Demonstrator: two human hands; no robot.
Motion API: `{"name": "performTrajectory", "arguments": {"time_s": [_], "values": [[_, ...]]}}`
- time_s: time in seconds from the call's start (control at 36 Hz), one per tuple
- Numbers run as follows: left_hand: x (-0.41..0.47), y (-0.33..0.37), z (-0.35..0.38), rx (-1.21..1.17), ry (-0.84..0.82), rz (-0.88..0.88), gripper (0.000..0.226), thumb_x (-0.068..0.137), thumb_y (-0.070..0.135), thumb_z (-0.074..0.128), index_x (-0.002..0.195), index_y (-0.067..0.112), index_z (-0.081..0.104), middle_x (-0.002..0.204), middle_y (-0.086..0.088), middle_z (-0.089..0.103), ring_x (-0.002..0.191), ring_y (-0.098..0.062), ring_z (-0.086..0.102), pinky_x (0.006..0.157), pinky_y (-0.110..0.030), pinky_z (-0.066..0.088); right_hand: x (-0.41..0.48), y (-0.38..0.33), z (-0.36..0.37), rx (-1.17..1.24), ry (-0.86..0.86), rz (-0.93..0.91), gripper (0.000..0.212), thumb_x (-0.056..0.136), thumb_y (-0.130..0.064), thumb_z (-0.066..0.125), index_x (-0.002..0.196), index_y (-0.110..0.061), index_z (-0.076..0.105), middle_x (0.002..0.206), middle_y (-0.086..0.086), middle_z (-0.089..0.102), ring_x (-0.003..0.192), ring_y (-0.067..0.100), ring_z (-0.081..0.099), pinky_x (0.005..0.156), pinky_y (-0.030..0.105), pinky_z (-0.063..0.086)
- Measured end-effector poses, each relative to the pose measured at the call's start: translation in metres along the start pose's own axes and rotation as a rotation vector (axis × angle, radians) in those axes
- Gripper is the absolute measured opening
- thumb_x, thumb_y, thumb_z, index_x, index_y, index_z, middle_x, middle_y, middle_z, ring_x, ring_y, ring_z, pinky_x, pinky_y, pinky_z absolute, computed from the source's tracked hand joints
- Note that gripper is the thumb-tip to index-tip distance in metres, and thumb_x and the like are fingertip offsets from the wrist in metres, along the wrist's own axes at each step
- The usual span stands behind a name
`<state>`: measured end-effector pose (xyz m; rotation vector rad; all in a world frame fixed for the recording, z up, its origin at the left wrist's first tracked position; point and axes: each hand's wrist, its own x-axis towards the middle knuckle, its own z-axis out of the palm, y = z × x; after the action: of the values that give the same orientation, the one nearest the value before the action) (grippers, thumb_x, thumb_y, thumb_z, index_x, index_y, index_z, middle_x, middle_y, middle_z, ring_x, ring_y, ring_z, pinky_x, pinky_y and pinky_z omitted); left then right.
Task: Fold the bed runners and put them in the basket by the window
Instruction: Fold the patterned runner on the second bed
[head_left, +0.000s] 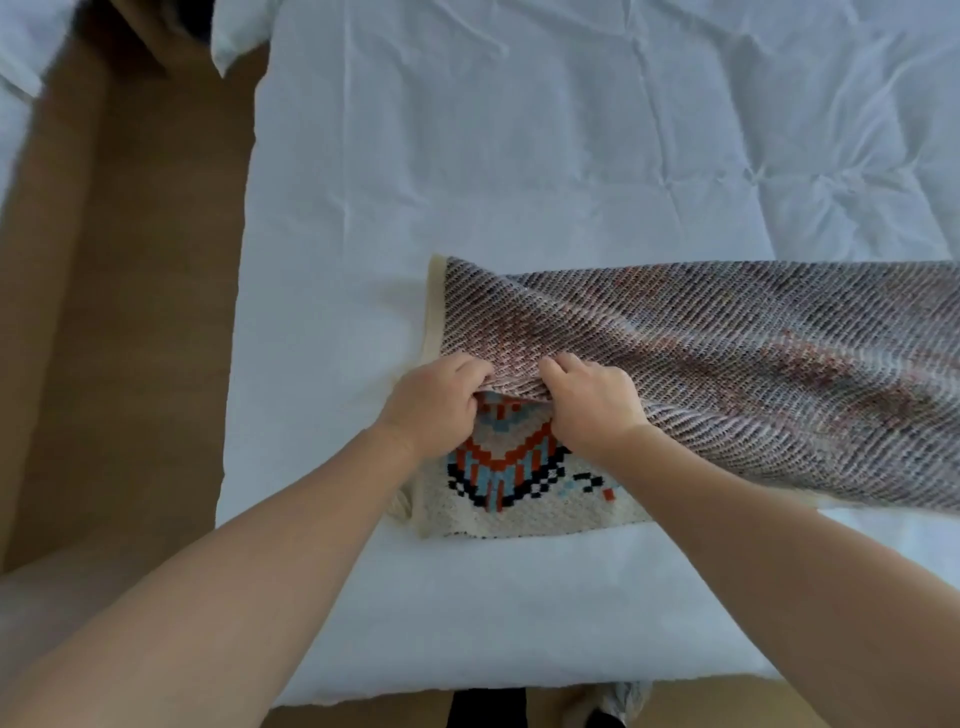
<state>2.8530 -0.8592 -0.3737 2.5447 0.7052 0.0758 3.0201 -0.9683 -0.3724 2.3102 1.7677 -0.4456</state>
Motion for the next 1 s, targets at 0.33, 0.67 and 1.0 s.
{"name": "performTrajectory", "arguments": {"time_s": [0.33, 0.67, 1.0], "values": [[-0.104, 0.015, 0.042, 0.106, -0.115, -0.109, 0.04, 0.051, -0.017, 0.069, 0.086, 0.002, 0.067, 0.078, -0.009, 0.063, 0.074, -0.029, 0.059, 0.061, -0.038, 0.051, -0.071, 0.036, 0.061, 0.056, -0.231, 0.01, 0.042, 0.085, -0.001, 0.051, 0.126, -0.011, 0.047, 0.117, 0.011, 0.054, 0.109, 0.031, 0.054, 0.091, 0.041, 0.049], [-0.125, 0.011, 0.077, 0.313, 0.033, -0.366, 0.052, 0.053, -0.01, 0.07, 0.1, 0.014, 0.07, 0.107, -0.008, 0.065, 0.095, -0.032, 0.058, 0.085, -0.04, 0.035, -0.099, 0.046, 0.098, -0.135, -0.185, -0.015, 0.069, 0.095, -0.011, 0.045, 0.153, -0.012, 0.01, 0.16, 0.018, 0.005, 0.146, 0.034, 0.009, 0.119, 0.048, 0.011], [-0.114, 0.033, 0.089, 0.455, -0.269, -0.206, 0.072, 0.07, 0.023, 0.061, 0.139, 0.017, 0.04, 0.142, -0.007, 0.038, 0.133, -0.027, 0.026, 0.115, -0.048, 0.004, -0.109, 0.069, 0.097, -0.115, -0.203, 0.058, 0.071, 0.095, -0.012, 0.041, 0.154, -0.014, 0.001, 0.16, 0.018, -0.001, 0.147, 0.035, 0.001, 0.119, 0.05, 0.007]]}}
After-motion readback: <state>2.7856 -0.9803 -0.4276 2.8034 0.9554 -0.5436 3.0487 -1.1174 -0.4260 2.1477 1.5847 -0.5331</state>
